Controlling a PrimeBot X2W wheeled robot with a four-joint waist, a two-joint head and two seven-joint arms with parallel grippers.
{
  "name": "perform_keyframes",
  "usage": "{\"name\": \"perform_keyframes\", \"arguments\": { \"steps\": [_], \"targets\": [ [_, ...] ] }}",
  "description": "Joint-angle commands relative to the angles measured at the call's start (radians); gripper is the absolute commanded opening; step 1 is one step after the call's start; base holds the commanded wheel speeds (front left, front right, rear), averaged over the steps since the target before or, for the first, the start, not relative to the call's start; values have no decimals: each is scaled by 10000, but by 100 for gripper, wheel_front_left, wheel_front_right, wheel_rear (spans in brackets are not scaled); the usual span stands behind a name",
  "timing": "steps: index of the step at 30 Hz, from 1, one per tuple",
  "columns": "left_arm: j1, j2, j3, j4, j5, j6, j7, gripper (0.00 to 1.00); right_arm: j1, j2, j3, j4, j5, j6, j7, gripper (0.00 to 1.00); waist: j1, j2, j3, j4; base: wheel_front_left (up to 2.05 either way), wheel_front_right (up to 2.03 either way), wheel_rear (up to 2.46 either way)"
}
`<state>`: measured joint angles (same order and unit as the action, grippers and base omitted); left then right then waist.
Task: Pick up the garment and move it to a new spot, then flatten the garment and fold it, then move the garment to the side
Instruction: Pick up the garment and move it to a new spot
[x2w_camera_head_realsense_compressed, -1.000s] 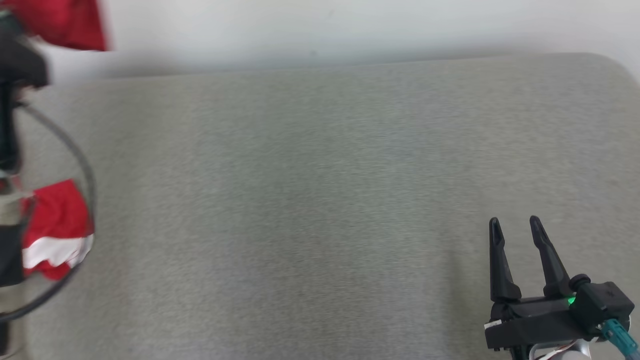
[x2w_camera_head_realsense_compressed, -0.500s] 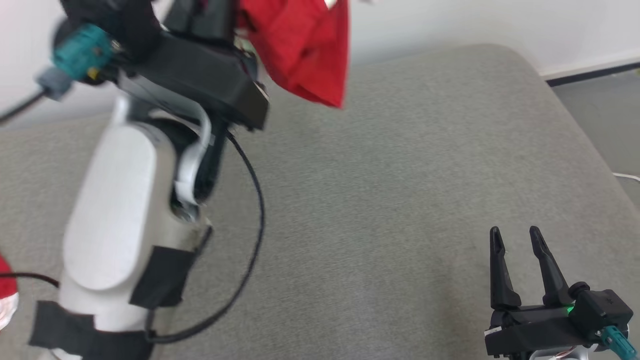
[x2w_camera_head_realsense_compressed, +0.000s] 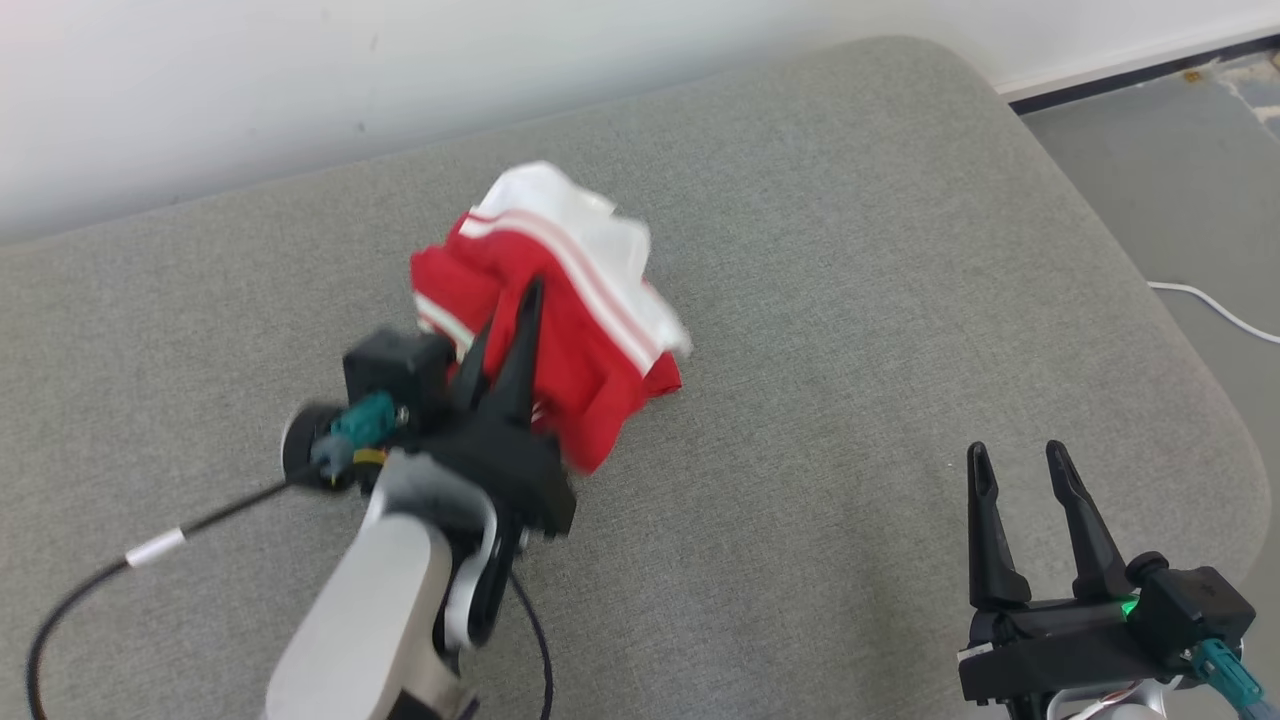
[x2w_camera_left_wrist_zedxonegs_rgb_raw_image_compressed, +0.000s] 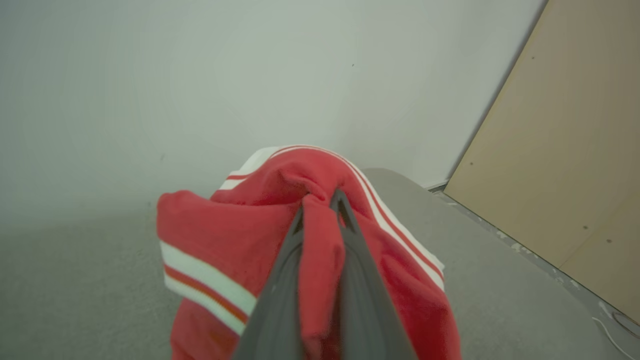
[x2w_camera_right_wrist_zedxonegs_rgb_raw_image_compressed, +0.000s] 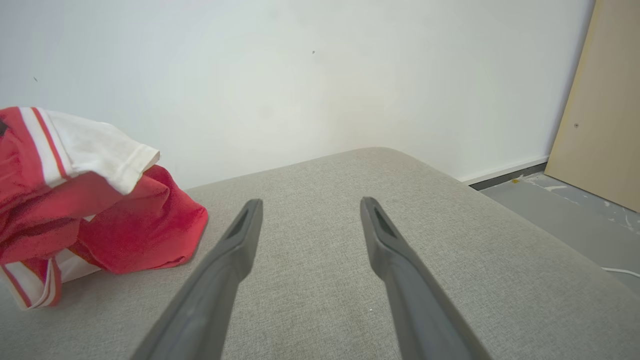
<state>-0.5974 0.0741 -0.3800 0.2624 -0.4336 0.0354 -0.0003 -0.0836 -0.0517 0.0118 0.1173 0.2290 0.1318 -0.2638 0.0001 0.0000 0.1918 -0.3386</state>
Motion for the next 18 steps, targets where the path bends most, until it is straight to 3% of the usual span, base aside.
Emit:
{"name": "perform_keyframes", "arguments": {
  "steps": [1,4,5,6,7,13,18],
  "targets": [
    [480,116,-25,335,0,6,-224,0,-108,20,61,37,19,-21,-13,100,-1,0,115,-15,0,0,0],
    [1128,275,-206,1426,109,45,-369,0,-136,20,108,54,-68,-21,-13,100,-1,0,89,168,0,0,0],
    [1201,291,-287,1653,204,21,-459,16,-137,17,136,67,-91,-21,-13,100,-1,0,61,216,0,0,0],
    [1190,279,-357,1761,288,4,-660,76,-128,19,126,68,-115,-21,-13,100,-1,0,21,290,0,0,0],
    [1229,250,-354,1853,274,-10,-859,100,-108,17,134,71,-144,-21,-13,100,-1,0,-31,370,0,0,0],
    [1108,128,-579,1675,334,-265,-1760,100,181,12,-55,12,-321,-21,-13,100,-1,0,-585,1168,0,0,0],
    [1197,459,-511,1171,590,-160,-2153,100,369,-12,-42,-35,-443,-21,-11,100,-1,0,-975,1751,0,0,0]
  ]
}}
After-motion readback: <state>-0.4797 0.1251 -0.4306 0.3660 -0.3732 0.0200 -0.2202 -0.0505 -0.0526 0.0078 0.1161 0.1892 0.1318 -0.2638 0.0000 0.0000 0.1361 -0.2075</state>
